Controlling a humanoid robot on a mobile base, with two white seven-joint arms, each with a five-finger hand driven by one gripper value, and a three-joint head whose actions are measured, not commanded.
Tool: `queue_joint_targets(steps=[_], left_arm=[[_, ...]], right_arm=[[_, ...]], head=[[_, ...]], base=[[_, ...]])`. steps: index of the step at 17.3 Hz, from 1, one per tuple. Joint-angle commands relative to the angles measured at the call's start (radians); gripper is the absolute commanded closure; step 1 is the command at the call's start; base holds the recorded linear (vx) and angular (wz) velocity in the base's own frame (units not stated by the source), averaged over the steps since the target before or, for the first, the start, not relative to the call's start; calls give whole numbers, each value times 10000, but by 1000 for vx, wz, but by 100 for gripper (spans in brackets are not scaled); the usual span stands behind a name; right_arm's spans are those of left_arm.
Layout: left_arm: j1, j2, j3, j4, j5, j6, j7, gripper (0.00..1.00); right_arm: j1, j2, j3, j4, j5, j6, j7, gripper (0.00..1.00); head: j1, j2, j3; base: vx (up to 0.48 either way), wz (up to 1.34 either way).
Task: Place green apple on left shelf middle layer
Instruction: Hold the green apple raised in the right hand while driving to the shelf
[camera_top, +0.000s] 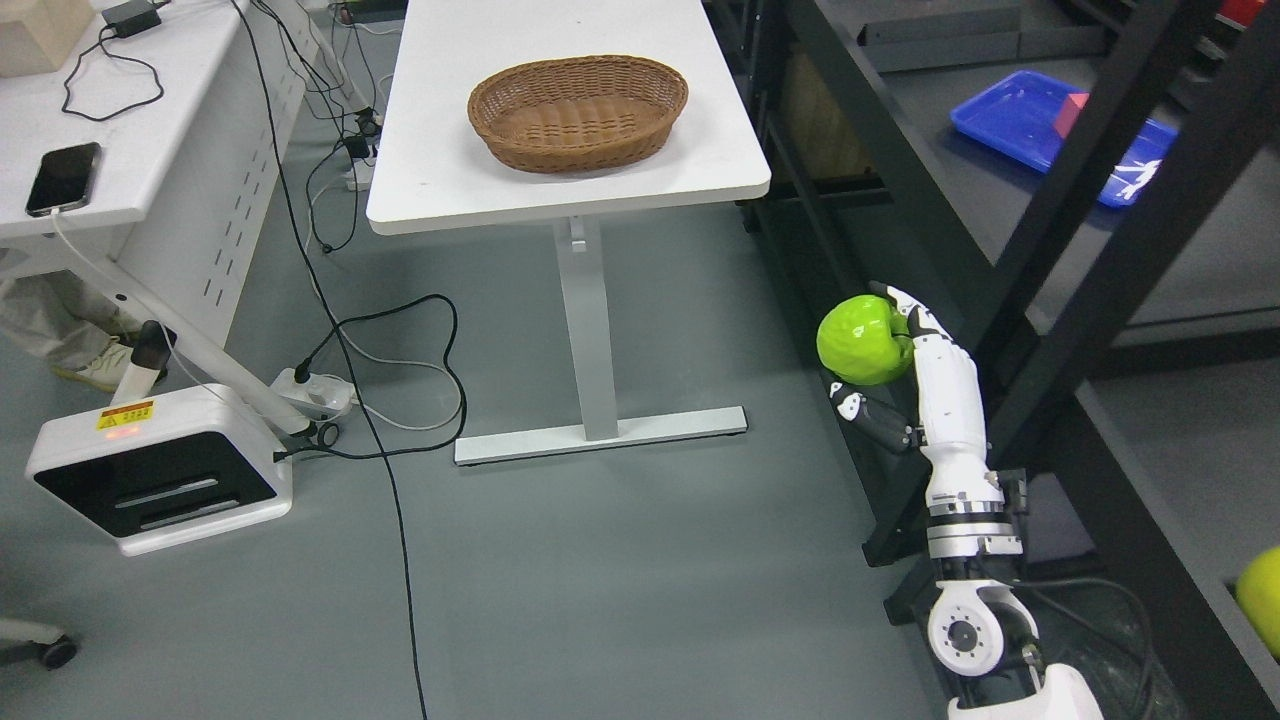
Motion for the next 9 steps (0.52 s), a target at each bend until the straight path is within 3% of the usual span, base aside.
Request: queue_joint_targets(steps=[1,9], left_arm=[[0,175,0,-6,0,6,4,0],[0,175,0,-6,0,6,4,0]], right_arm=[[1,-153,0,-7,1,-3,-10,100],[62,-153,153,-7,1,-3,-40,100]], head=[[0,0,0],[0,0,0]], base=[[-269,-250],[-230,-484]])
